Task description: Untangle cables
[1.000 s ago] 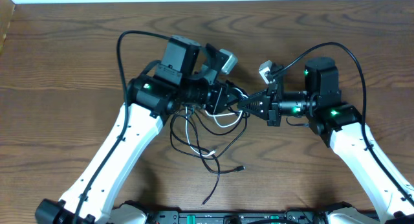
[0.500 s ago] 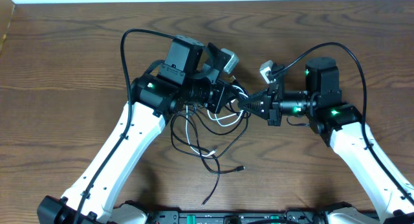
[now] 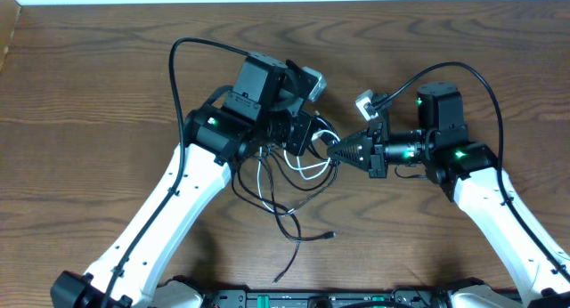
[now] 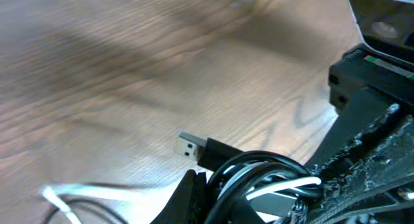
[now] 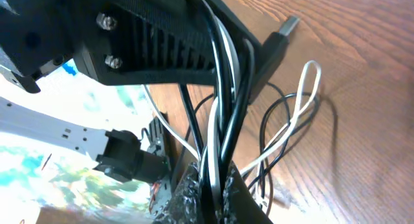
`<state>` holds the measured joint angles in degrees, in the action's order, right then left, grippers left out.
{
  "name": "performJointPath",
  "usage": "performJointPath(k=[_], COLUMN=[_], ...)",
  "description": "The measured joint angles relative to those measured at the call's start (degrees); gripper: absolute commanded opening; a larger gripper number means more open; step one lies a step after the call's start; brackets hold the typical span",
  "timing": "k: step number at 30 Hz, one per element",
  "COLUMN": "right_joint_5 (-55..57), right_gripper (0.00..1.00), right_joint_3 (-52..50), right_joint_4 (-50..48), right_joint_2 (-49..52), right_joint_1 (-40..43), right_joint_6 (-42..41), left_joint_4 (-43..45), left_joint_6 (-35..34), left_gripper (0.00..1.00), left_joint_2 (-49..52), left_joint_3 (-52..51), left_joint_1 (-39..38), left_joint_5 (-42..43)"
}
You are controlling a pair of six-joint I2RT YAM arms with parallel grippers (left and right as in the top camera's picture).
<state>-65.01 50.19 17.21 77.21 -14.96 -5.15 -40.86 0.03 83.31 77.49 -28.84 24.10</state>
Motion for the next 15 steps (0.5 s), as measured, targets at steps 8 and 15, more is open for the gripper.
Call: performJointPath(k=[8, 15], right_joint_5=[13.6, 23.9], right_gripper=[0.01, 0.04], right_joint_3=[0.9, 1.2], right_joint_4=[6.6, 7.0], right_joint_2=[-0.3, -0.7], right_joint_1=[0.0, 0.0], right_joint_6=[-4.0, -6.6], left_joint_4=[-1.0, -3.1], left_joint_6=[0.0, -0.1], left_gripper=[0.08, 0.08], left_joint_2=[-1.8, -1.8], left_joint_3=[0.0, 0.0], left_joint_1=[-0.8, -0.7], left_joint_5=[-5.4, -7.3])
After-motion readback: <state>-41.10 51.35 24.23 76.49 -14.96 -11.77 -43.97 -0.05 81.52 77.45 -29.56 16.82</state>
